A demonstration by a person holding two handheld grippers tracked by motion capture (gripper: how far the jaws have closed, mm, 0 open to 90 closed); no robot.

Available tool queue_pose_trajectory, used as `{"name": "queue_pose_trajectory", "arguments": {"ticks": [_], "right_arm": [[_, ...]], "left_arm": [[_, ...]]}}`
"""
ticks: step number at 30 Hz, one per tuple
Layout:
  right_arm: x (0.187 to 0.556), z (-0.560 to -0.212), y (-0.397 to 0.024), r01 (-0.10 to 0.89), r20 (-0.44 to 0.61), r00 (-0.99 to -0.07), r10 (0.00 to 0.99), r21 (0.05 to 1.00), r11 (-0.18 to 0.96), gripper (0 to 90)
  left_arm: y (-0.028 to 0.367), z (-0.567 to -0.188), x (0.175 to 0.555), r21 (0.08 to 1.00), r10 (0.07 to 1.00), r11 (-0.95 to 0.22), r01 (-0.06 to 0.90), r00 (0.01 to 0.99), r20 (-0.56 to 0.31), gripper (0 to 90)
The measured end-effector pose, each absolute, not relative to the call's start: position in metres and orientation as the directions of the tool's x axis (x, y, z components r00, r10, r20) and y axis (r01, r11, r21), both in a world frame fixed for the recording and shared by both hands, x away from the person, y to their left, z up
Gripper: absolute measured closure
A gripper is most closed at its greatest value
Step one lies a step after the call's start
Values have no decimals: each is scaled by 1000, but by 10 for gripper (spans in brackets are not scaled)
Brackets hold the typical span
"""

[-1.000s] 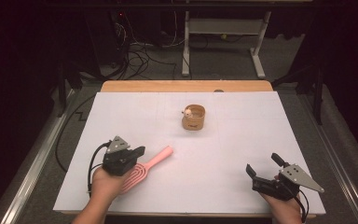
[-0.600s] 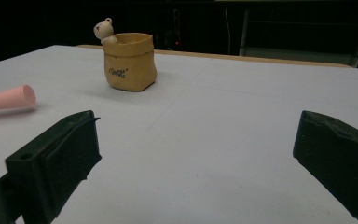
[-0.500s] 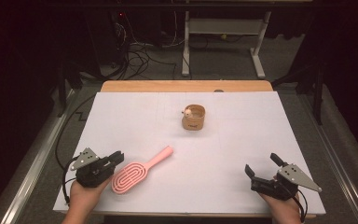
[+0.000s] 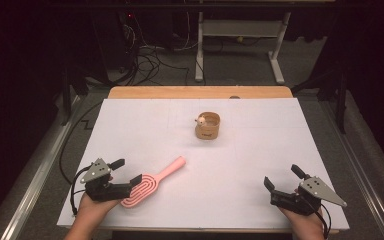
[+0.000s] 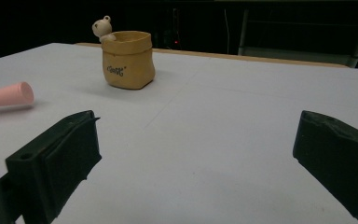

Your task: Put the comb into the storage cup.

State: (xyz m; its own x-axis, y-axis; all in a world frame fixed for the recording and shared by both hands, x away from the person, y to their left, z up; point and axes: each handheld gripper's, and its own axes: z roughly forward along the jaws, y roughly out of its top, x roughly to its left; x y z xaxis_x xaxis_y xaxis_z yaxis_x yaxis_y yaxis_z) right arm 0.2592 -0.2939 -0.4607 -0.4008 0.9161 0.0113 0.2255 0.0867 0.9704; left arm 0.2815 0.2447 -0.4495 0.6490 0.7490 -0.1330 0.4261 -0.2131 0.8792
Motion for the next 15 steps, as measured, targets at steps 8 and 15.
{"name": "queue_pose_trajectory", "arguments": {"ticks": [8,15], "right_arm": [[259,-461,-294,224,9,-400,916,971,88,10],[259,-461,-294,225,12,-400,917,971,86,10]], "left_arm": [[244,-449,281,881,761,-200,428,634,-135,0],[239,-448,281,860,725,-256,442,676,-131,0]]}}
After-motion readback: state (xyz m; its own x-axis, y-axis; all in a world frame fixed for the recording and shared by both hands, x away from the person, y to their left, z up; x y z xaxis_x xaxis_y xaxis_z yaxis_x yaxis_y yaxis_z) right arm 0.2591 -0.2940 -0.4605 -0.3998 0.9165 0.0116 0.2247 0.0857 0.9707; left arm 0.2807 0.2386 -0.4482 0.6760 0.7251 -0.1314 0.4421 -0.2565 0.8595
